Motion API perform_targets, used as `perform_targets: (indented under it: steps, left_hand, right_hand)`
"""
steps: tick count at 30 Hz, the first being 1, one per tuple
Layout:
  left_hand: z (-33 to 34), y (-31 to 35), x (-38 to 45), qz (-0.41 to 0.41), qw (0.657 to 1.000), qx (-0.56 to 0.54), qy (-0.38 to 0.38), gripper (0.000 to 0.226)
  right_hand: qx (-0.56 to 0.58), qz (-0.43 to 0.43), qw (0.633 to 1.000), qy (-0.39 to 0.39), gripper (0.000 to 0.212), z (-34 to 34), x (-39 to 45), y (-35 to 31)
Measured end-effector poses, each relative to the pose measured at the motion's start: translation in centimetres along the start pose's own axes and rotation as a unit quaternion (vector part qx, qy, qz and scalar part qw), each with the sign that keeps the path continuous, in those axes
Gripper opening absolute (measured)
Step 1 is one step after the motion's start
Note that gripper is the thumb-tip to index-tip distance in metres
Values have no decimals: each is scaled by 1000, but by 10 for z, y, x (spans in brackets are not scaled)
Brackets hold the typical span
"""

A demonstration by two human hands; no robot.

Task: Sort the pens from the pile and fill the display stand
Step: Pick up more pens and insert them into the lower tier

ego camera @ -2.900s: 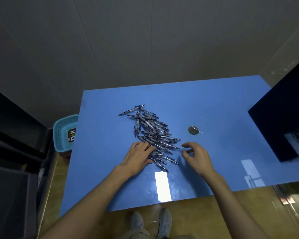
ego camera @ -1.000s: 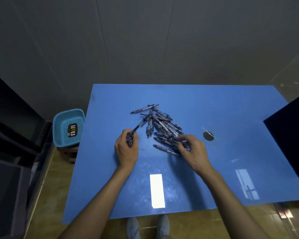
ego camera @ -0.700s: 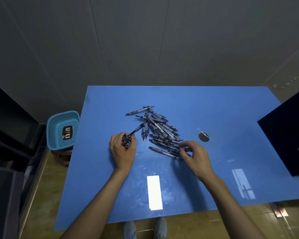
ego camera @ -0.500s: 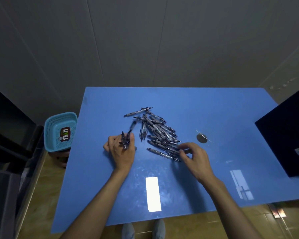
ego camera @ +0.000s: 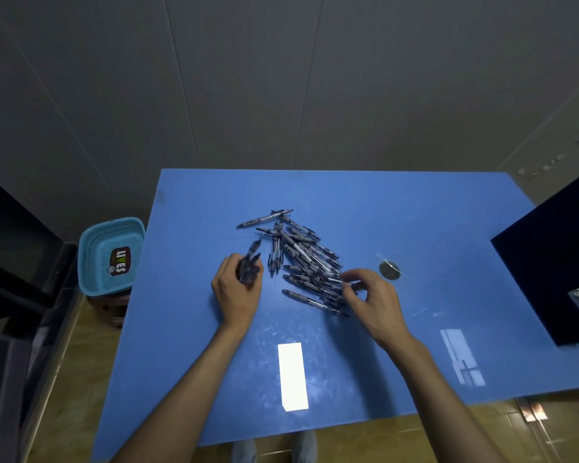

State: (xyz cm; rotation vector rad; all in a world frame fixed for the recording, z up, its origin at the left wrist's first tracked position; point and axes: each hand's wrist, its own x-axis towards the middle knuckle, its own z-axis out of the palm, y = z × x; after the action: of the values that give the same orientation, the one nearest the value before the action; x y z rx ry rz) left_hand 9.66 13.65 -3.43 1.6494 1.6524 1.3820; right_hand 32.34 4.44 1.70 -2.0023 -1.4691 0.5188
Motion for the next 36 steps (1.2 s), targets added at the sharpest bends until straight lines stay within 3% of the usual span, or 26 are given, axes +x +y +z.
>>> perform_targets:
  steps: [5, 11, 15, 20, 28, 36]
  left_hand:
    - [-2, 7, 5, -96, 993, -59, 26, 31]
    - [2, -1, 8, -197, 975, -97, -12, 25]
    - [0, 14, 16, -115, 990, -77, 16, 15]
    - [4, 11, 19, -75, 995, -63, 6, 27]
    - [8, -6, 9, -148, 988, -45, -13, 21]
    - [4, -2, 16, -134, 989, -36, -57, 33]
  right_hand:
    - [-5, -1, 1000, 1, 15, 1, 2, -1]
    - [-11, 5, 1000, 0, 15, 5, 1, 1]
    - [-17, 8, 1000, 6, 13, 4, 0, 4]
    - [-25, 17, 999, 12, 12, 5, -3, 6]
    - [-22, 32, 999, 9, 13, 7, -6, 8]
    - [-23, 40, 999, 11, 13, 4, -8, 3]
